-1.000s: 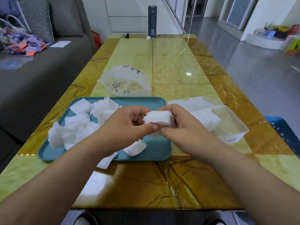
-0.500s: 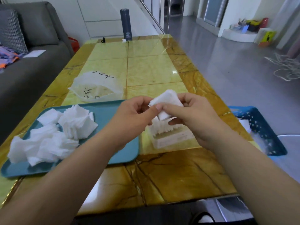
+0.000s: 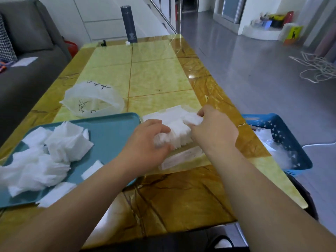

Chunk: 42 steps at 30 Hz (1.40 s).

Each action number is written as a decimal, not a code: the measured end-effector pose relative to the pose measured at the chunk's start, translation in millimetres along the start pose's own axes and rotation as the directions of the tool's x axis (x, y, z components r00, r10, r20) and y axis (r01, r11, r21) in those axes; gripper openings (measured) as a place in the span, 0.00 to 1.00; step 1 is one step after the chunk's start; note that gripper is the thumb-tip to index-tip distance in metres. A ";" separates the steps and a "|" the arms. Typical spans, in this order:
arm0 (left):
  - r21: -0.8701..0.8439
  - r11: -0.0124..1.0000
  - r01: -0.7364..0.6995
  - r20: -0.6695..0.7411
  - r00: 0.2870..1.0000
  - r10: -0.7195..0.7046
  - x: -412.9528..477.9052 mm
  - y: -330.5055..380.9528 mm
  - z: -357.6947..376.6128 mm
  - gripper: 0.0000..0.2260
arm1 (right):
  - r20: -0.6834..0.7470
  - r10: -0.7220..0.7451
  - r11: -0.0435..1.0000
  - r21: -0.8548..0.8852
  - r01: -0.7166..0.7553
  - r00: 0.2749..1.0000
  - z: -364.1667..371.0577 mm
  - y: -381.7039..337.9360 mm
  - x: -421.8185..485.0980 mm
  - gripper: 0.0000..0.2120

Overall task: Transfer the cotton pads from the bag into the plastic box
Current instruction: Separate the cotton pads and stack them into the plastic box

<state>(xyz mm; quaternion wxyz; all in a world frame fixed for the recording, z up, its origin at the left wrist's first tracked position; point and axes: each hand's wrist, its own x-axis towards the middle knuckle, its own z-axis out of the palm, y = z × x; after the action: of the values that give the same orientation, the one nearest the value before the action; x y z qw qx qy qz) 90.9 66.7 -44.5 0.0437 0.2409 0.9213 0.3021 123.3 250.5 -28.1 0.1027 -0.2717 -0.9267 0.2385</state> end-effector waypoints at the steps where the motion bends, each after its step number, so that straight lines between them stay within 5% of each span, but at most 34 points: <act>1: -0.007 1.000 -0.008 0.010 1.000 0.008 -2.3 -1.5 0.1 0.19 | 0.015 -0.003 0.999 -0.051 0.004 1.000 1.7 -2.7 -0.8 0.14; 5: 0.010 0.998 -0.056 0.042 0.998 0.055 -9.2 -11.0 -0.4 0.22 | 0.127 -0.016 0.989 -0.141 0.035 0.992 -4.0 -16.3 -6.4 0.02; 9: 0.008 0.997 -0.080 0.039 0.996 0.079 -11.1 -13.6 2.3 0.21 | 0.302 -0.073 0.992 -0.076 0.101 0.950 -8.5 -20.3 -16.5 0.09; 16: 0.005 0.998 -0.067 -0.032 0.997 0.067 -35.8 -24.5 -19.0 0.20 | 0.113 -0.190 0.957 -0.202 0.209 0.975 -17.2 -39.0 -35.1 0.05; 17: 0.028 0.998 -0.053 -0.062 0.997 0.054 -43.7 -31.8 -27.5 0.19 | 0.083 -0.247 0.949 -0.182 0.259 0.965 -12.4 -47.8 -39.9 0.11; 20: 0.146 0.987 0.061 -0.127 0.991 -0.043 -67.1 -58.1 -59.3 0.13 | 0.104 -0.463 0.886 0.034 0.462 0.880 11.5 -82.7 -64.6 0.25; 23: 0.318 0.912 0.258 -0.080 0.966 -0.245 -89.4 -84.1 -92.5 0.11 | 0.378 -0.576 0.816 0.222 0.533 0.725 42.1 -114.8 -92.9 0.22; 27: 0.477 0.781 0.404 0.003 0.888 -0.460 -118.9 -110.2 -117.3 0.11 | 0.595 -0.563 0.786 0.169 0.595 0.574 83.2 -143.0 -113.4 0.14; 29: 0.443 0.799 0.408 0.038 0.881 -0.471 -125.6 -118.9 -116.2 0.12 | 0.600 -0.546 0.754 0.048 0.655 0.585 97.9 -149.1 -114.0 0.06; 32: 0.348 0.861 0.371 0.043 0.911 -0.410 -127.3 -127.9 -115.6 0.11 | 0.578 -0.548 0.718 -0.046 0.694 0.605 112.5 -157.1 -111.2 0.12; 34: 0.281 0.906 0.317 0.066 0.935 -0.347 -124.0 -126.7 -115.1 0.09 | 0.566 -0.546 0.712 -0.073 0.698 0.617 108.0 -158.7 -109.1 0.04; 37: 0.169 0.954 0.247 0.115 0.956 -0.268 -119.5 -128.5 -111.5 0.11 | 0.574 -0.526 0.740 -0.055 0.670 0.628 102.7 -158.6 -104.0 0.17; 42: 0.145 0.957 0.252 0.043 0.964 -0.261 -111.1 -138.6 -103.6 0.15 | 0.613 -0.410 0.859 0.011 0.512 0.675 99.0 -149.0 -91.4 0.16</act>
<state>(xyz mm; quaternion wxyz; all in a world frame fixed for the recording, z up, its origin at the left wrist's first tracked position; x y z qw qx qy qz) 107.4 -138.2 -47.4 0.0943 0.1309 0.9617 0.2215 99.8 51.7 -45.2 -0.1589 0.0531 -0.9650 0.2016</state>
